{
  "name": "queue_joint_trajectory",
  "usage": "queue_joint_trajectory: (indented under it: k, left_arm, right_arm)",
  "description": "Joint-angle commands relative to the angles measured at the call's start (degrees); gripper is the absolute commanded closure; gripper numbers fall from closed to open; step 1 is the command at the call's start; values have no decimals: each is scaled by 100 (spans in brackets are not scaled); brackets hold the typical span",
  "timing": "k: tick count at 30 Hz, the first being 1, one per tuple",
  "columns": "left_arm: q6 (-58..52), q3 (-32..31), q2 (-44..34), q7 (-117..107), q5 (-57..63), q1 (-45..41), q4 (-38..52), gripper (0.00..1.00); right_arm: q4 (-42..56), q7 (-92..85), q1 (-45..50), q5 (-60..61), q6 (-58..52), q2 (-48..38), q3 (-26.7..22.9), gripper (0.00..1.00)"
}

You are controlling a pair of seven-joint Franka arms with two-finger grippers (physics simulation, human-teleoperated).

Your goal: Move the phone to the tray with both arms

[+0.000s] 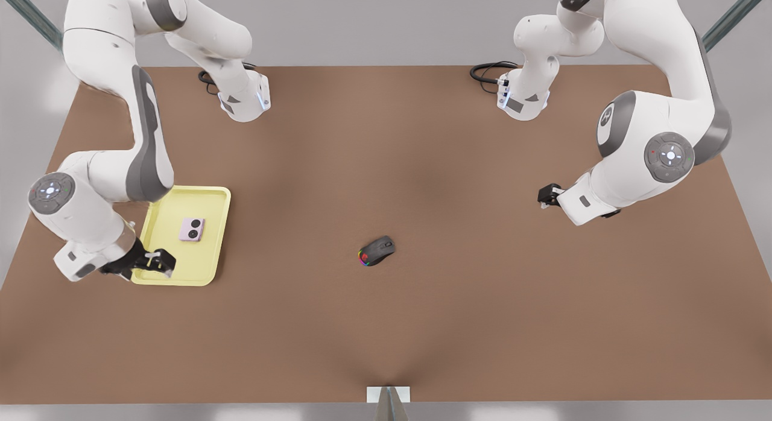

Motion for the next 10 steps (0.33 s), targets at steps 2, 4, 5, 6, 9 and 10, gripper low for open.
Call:
queue_joint_trajectory:
  k: [2,4,5,6,9,10]
  left_arm:
    - [-36,2,-4,-123,11,1,3,0]
    - [-80,2,5,-123,11,1,3,0]
    - [-97,2,5,-123,20,1,3,0]
    - [-106,2,5,-123,20,1,3,0]
    - [-132,2,22,-123,11,1,3,0]
    - [-141,2,22,-123,11,1,3,0]
  right_arm:
    - [-659,548,154,325,-2490,-1256,-56,0]
    - [-898,495,49,554,-2200,-1362,-117,0]
    - [-862,469,92,563,-2279,-1336,-100,0]
    - [-898,302,101,563,-2419,-1318,-100,0]
    - [-555,328,136,537,-2297,-765,-56,0]
    - [-467,337,136,537,-2059,-510,-47,0]
